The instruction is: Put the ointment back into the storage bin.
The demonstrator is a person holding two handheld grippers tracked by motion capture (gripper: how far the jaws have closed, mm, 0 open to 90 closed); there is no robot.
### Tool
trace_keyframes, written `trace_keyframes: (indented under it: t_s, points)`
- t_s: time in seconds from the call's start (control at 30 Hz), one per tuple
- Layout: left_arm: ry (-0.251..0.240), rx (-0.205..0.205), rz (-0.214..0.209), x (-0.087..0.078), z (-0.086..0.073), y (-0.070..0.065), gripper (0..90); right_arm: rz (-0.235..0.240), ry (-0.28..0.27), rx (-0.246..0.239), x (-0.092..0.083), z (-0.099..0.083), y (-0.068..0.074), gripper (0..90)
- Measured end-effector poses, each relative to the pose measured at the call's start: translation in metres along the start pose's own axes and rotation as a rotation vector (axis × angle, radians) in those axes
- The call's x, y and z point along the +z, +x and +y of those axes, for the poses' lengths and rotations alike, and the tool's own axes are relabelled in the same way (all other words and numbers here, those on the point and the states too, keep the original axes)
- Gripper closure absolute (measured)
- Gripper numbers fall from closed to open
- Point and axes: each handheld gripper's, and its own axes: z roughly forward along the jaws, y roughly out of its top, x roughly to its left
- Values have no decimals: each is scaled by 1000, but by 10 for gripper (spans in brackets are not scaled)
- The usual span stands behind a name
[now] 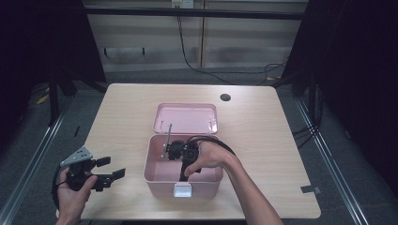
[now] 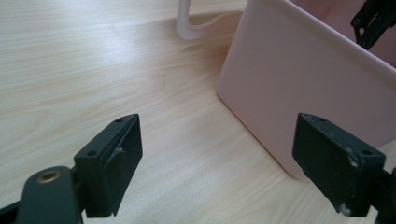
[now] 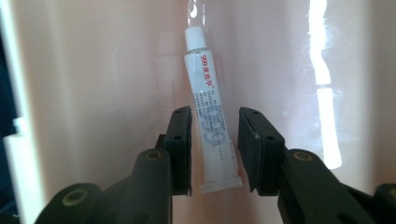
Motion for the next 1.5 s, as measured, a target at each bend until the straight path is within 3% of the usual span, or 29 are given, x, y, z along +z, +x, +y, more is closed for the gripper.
trace_keyframes:
  t_s: [0.3, 0.57, 0.83, 1.0, 1.5]
  points:
    - [3, 1, 2, 0, 0, 0, 163, -46, -63, 33, -16, -10, 1, 628]
    - [4, 1, 1, 0, 0, 0, 163, -88, -79, 43, -30, -12, 5, 596]
    - [8, 2, 10, 1, 0, -1, 170, -105, -108, 42, -43, -21, 9, 570]
    - [7, 1, 8, 1, 0, 0, 169, -122, -119, 74, -52, -24, 12, 528]
    - [8, -1, 6, 1, 0, 0, 169, -142, -154, 91, -77, -43, 20, 519]
